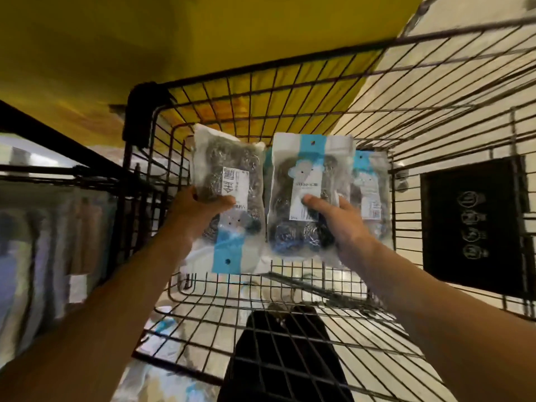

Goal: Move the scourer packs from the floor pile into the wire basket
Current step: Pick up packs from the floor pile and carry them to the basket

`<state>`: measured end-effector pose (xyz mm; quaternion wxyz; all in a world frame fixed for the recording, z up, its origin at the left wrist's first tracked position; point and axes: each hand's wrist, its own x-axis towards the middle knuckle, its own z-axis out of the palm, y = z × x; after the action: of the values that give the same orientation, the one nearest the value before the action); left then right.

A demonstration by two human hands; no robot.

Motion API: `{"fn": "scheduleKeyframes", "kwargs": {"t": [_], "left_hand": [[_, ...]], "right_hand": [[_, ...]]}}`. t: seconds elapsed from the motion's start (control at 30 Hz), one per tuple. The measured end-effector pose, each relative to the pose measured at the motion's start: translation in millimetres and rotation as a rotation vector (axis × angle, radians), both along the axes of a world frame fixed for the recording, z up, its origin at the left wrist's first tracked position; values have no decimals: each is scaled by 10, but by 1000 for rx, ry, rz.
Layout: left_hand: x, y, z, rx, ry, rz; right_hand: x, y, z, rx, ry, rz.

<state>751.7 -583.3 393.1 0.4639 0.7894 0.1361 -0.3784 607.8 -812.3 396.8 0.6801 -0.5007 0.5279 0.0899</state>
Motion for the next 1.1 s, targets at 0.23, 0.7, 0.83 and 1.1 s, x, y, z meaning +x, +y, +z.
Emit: {"fn": "scheduleKeyframes", "kwargs": {"t": [0.23,0.7,0.83,1.1], "left_hand": [[58,35,-475,55,-93,-2],[-394,204,225,210,-353,-224],[-850,352,818,235,-323,-385],[-1498,694,1988,74,-178,-253]], "right_hand": [[172,90,-329,-29,38,87],[-51,57,580,-462,201,513],[-251,194,1284,-427,109,554],[-833,631,2368,-407,-71,632]]}}
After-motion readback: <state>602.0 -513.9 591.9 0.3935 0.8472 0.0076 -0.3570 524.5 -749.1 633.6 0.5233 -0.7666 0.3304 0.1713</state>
